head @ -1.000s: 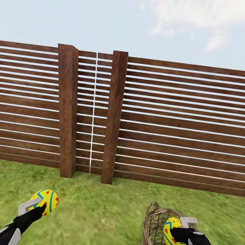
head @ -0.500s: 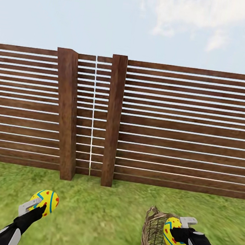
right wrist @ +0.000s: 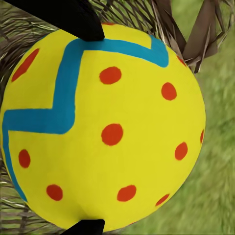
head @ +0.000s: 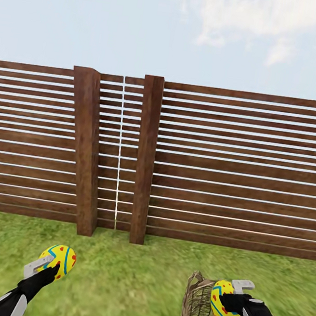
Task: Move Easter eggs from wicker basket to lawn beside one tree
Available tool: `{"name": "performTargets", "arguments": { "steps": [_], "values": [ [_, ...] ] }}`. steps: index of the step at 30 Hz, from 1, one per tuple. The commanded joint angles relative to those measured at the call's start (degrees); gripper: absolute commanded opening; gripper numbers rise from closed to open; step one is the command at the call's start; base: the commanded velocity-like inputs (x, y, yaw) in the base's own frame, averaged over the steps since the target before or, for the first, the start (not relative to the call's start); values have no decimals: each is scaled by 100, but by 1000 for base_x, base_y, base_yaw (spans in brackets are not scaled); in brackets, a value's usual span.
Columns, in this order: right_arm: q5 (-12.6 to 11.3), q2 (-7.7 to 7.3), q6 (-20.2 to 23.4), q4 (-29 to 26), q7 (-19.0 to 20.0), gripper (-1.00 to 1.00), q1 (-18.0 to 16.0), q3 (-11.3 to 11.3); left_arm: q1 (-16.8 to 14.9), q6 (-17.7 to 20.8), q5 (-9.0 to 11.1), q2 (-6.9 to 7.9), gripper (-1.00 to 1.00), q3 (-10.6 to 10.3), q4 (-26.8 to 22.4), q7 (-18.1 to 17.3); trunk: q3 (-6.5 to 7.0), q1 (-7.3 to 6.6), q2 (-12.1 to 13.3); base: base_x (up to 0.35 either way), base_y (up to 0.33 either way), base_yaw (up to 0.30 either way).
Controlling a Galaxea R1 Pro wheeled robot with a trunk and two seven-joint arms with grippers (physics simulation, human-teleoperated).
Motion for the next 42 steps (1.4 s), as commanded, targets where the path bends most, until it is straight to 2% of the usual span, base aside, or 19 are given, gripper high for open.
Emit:
{"name": "performTargets", "arguments": {
  "steps": [1,42],
  "values": [
    [-25,-7,32,-11,2,-100,-2,35,-5,44,7,-5,-100,27,5,-48,12,-23,38,0,0,0],
    [-25,36,32,-11,-3,-100,-2,35,-3,44,7,-31,-100,23,29,-48,748,-924,1683,0,0,0]
  ]
}}
